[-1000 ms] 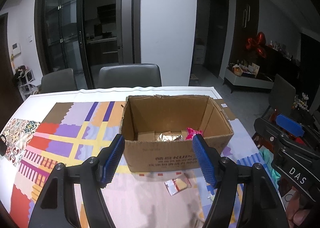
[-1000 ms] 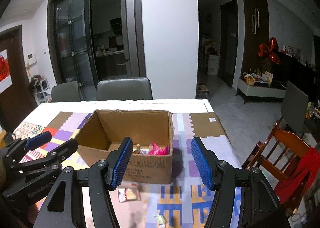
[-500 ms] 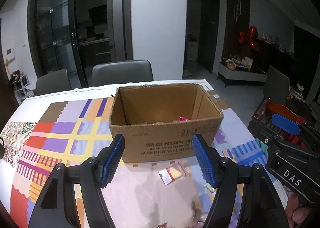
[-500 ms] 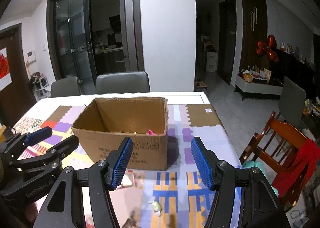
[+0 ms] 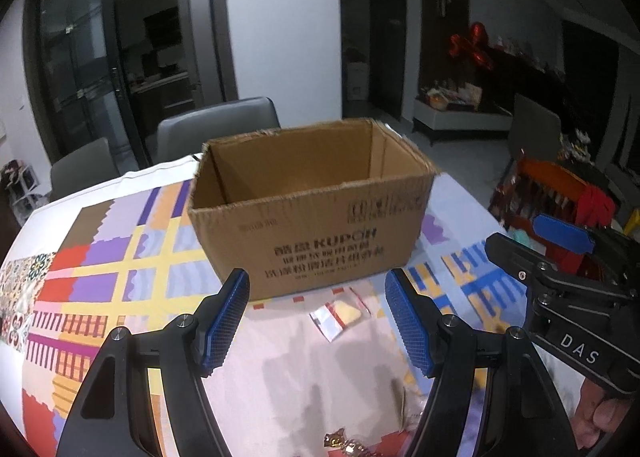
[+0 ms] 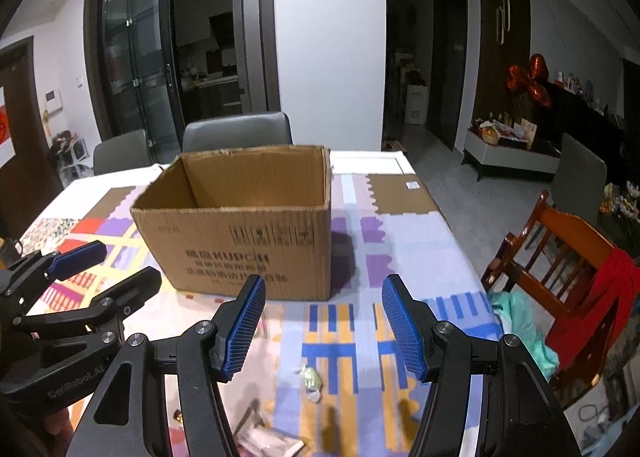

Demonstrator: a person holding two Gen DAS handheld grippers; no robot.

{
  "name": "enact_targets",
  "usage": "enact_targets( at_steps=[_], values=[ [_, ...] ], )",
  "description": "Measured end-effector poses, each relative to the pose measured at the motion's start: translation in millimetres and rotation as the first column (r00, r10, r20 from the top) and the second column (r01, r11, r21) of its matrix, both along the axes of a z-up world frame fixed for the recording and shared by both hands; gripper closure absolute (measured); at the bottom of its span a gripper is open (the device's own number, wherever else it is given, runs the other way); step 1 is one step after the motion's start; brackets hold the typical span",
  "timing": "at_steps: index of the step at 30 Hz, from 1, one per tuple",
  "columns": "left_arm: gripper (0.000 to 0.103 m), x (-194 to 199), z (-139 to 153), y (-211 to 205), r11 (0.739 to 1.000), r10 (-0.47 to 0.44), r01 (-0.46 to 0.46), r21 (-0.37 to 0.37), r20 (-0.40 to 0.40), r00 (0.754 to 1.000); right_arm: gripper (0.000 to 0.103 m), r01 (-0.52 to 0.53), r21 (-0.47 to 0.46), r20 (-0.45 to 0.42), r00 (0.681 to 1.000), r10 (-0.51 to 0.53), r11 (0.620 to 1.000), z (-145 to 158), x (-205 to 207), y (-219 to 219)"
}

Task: Organize snacks
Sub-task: 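Withdraw both open tools from the box toward the remaining snacks, then lower the left tool onto the white cake pack while the right tool lowers onto the green candy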

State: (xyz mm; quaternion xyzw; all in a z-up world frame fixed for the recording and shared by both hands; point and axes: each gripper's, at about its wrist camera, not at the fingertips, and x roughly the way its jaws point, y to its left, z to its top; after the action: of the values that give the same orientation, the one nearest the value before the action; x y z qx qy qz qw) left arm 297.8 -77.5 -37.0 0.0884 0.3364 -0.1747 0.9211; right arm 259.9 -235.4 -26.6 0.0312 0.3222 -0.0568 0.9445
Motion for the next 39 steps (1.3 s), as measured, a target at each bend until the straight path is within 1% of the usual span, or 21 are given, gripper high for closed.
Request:
enact_targets(
  at_steps=[8,16,19,25,30,34,39],
  values=[
    [0.033,-1.3,-22.1,-9.1,0.994,-0.09,0.091,0.056,-0.015,0.996,0.041,0.016,-0.01,-0.05,0.999,-0.017,1.0,-23.1,-6.1,3.4],
    [0.033,6.3,-46.5,-10.2,0.986,-0.155,0.159,0.053,-0.073,0.985,0.041,0.055,-0.006,-0.102,0.993,-0.055,0.998,-44.6,-8.1,5.0],
    [0.033,12.5,-57.5,-10.3,0.98,-0.186,0.192,0.052,-0.107,0.977,0.041,0.067,-0.009,-0.121,0.99,-0.067,0.998,-52.4,-6.8,6.2],
    [0.033,20.5,-78.6,-16.4,0.962,-0.24,0.255,0.101,-0.142,0.96,0.041,0.065,-0.011,-0.175,0.982,-0.066,0.998,-74.5,-5.5,13.1],
    [0.033,30.4,-91.5,-18.4,0.946,-0.278,0.301,0.12,-0.171,0.945,0.041,0.072,-0.016,-0.218,0.973,-0.074,0.997,-88.7,-1.0,15.7],
    [0.033,40.2,-102.9,-22.9,0.926,-0.317,0.347,0.148,-0.195,0.928,0.041,0.092,0.001,-0.257,0.962,-0.089,0.996,-100.4,4.2,12.5],
    [0.034,51.6,-112.6,-25.6,0.908,-0.353,0.389,0.155,-0.215,0.911,0.041,0.108,0.014,-0.298,0.949,-0.099,0.994,-113.9,11.4,11.1]
  ],
)
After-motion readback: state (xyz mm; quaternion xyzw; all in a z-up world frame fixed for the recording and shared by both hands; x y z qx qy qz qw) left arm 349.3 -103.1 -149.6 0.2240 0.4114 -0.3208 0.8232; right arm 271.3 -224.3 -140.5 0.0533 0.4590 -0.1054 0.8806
